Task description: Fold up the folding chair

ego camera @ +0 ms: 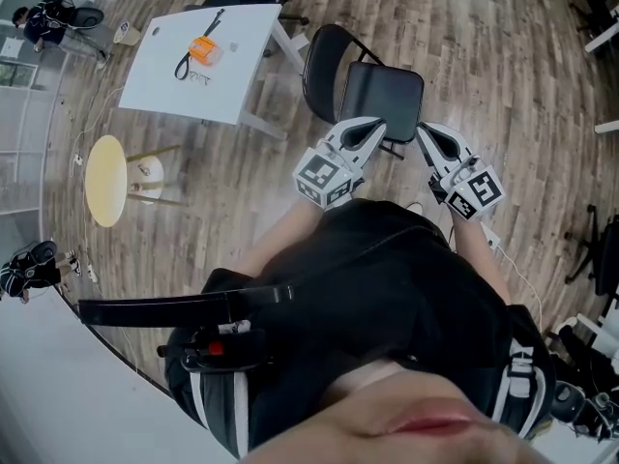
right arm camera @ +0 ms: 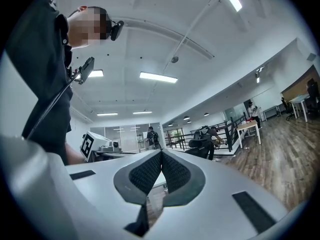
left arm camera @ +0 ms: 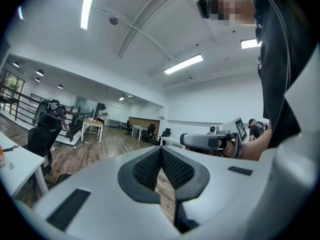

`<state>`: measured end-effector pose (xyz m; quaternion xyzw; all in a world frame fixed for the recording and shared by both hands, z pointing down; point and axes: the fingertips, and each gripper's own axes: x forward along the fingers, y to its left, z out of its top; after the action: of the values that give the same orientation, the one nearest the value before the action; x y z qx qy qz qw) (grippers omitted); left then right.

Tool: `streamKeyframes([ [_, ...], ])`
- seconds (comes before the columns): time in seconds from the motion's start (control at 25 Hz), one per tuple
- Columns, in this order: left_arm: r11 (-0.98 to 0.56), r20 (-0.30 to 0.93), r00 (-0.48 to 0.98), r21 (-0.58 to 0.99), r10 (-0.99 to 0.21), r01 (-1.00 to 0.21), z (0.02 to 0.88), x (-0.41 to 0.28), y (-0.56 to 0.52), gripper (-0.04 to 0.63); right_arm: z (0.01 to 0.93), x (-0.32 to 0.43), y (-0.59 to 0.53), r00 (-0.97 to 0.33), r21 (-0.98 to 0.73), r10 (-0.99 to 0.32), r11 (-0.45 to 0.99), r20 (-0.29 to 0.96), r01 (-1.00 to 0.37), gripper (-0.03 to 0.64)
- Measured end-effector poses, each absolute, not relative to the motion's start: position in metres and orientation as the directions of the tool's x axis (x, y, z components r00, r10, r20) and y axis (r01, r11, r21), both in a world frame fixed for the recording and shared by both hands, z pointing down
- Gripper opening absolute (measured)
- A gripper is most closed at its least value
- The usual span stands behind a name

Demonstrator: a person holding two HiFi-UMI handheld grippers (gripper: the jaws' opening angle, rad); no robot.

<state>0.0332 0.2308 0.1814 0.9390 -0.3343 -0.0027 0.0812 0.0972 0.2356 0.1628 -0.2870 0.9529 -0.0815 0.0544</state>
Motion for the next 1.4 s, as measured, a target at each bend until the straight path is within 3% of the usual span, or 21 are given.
streamKeyframes([
  [1.4, -0.755, 0.041, 0.765, 0.135, -0.643, -0.642, 0.182, 0.023, 0.201, 0.005, 0.161, 0.083, 0.205, -0.823, -0.173, -0.566, 0.816, -0.05, -0.551, 0.009],
])
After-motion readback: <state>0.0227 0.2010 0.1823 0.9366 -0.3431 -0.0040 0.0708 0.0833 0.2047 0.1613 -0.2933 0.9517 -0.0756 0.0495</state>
